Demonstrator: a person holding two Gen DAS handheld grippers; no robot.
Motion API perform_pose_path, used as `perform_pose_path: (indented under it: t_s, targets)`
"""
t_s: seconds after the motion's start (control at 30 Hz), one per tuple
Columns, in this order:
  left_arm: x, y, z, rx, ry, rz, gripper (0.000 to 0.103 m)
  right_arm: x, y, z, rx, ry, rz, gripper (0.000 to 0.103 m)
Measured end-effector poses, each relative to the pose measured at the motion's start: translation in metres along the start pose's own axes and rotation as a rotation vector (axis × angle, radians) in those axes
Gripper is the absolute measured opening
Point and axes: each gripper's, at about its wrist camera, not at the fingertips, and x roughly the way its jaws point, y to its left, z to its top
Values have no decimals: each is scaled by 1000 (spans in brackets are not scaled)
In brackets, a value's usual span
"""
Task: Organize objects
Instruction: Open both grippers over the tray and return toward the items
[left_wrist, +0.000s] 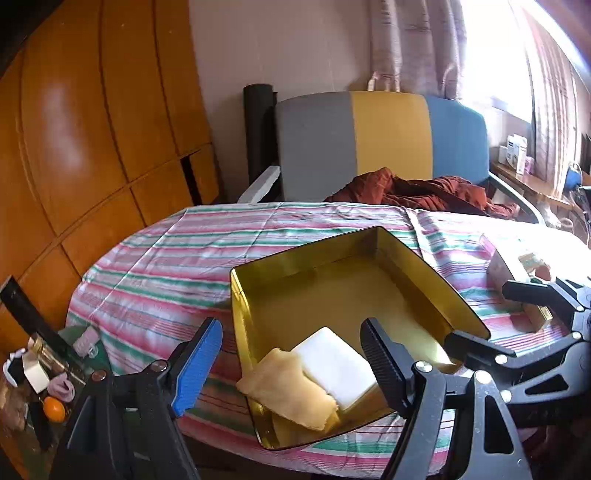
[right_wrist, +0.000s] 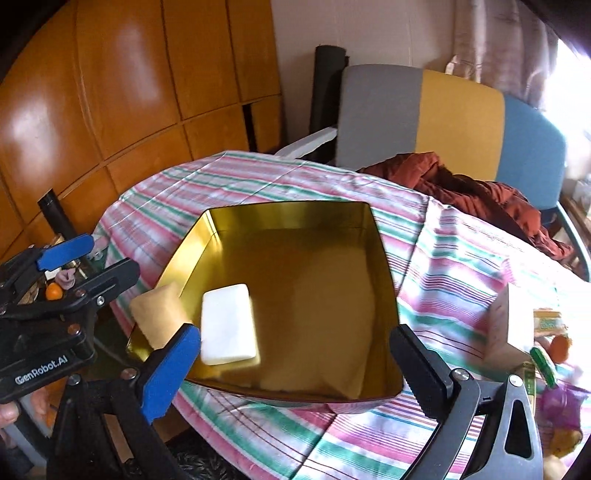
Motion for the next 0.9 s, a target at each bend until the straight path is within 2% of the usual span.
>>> perform_pose_path:
  t_s: [0.3, 0.67, 0.8, 0.9]
  targets:
    - [-2, -29, 3, 73, 1, -28, 79, -10, -35, -11, 83, -10, -49, 103]
    - [-3, -61, 9, 148, -3, -66, 79, -30, -99, -31, 216, -26, -160, 103]
    - [-1, -76, 13, 168, 1, -148, 79, -44, -131, -41, 274, -31, -220, 103]
    - [2, -95, 15, 182, 12, -258, 79, -59, -158, -51, 316, -31, -283, 103]
